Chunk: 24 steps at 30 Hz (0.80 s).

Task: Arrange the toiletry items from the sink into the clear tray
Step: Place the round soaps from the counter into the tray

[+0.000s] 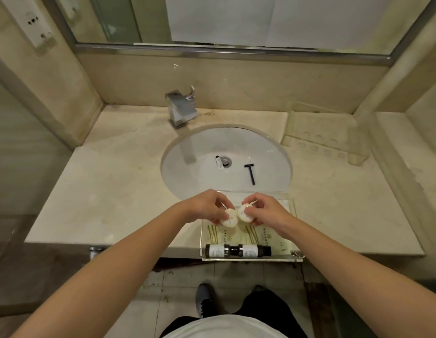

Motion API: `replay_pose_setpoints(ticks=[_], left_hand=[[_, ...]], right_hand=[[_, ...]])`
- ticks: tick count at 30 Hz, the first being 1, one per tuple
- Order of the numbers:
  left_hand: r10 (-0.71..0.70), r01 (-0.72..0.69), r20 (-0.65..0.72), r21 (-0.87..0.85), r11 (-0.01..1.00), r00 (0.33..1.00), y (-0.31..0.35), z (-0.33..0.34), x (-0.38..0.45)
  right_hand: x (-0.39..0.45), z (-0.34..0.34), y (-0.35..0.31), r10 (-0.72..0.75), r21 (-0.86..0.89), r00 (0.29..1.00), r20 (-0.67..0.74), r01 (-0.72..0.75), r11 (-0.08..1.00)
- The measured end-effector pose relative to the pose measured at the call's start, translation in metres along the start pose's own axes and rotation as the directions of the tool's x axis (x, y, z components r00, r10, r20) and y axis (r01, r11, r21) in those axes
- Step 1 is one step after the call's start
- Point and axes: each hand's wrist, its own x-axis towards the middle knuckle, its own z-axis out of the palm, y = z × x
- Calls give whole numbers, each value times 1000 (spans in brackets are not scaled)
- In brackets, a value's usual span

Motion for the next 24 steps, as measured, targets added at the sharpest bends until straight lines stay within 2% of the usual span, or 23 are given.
replay_pose_setpoints(ticks=[6,11,16,24], left_hand=[[-22,14,32,231,973,999,-6,5,1],[7,-5,-3,485,875,1000,-13,12,3],[29,-12,-21,558,830,999,-21,14,6],[59,-30,-29,590,807,998,-27,14,9]], right_hand=[[-3,3,13,-44,-228,998,55,56,972],[1,13,15,-62,-349,993,103,94,932],[3,19,14,-69,-458,987,142,128,880],[10,27,16,-142,-579,981,130,192,793]])
